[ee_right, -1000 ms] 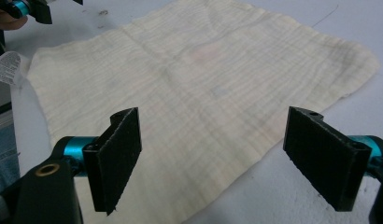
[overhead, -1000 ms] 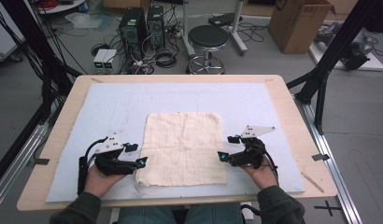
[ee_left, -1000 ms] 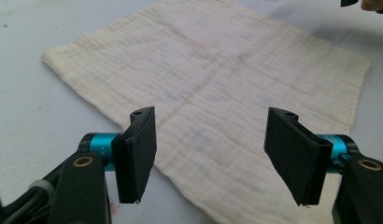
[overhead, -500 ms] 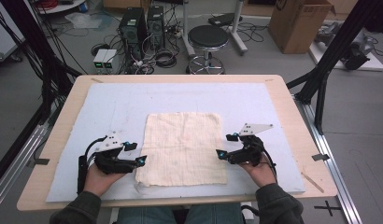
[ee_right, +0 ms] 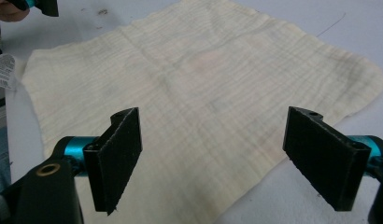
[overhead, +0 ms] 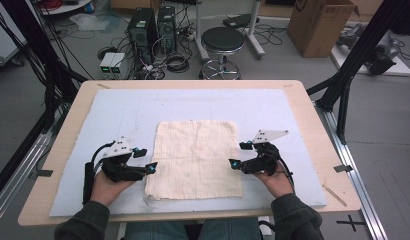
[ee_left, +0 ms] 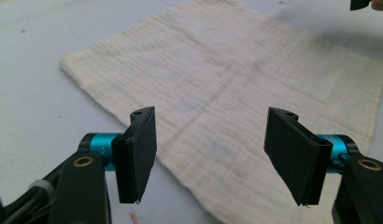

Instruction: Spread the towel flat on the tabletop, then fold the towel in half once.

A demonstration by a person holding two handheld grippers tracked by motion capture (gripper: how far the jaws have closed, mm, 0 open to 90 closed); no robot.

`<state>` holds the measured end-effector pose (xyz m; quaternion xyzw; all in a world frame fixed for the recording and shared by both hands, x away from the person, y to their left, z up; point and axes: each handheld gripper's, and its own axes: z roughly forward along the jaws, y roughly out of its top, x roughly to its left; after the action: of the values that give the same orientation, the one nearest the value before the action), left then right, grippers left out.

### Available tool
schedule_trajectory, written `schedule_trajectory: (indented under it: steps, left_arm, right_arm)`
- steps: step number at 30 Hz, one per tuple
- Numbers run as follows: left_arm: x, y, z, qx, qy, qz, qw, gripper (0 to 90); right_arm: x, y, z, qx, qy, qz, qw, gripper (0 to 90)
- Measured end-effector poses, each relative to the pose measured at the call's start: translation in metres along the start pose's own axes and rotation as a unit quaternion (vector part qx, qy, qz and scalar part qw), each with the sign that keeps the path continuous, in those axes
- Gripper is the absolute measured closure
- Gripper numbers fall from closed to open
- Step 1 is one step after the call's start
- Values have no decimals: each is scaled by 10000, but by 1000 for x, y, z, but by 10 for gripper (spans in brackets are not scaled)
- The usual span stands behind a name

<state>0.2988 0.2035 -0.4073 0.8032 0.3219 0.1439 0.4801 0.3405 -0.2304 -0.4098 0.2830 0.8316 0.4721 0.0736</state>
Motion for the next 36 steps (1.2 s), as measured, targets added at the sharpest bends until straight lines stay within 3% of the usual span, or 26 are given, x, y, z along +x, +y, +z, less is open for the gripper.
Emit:
schedule_trajectory:
  steps: [7, 11, 15, 22, 29, 32, 36]
  left_arm:
    - [7, 9, 10, 120, -11, -60, 9999, 353]
    - [14, 18, 13, 13, 26, -160, 9999, 355]
    - [21, 25, 19, 82, 73, -166, 9998, 369]
    - [36, 37, 27, -65, 72, -425, 9990, 411]
    - [55, 46, 34, -81, 374, -556, 9977, 440]
    - [66, 49, 40, -3, 522, -665, 9964, 449]
    - [79, 51, 50, -4, 763, -814, 9938, 485]
  right_arm:
    - [-6, 10, 8, 69, 6, 20, 10000, 193]
    - [-14, 19, 16, 170, -30, 11, 9999, 193]
    - [-22, 27, 22, 256, -69, -1, 9996, 209]
    - [-39, 39, 26, 341, -164, 48, 9993, 258]
    - [-55, 58, 26, 436, -357, 94, 9984, 287]
    - [-63, 66, 28, 395, -434, 94, 9982, 351]
    - [-79, 68, 33, 446, -625, 273, 9967, 422]
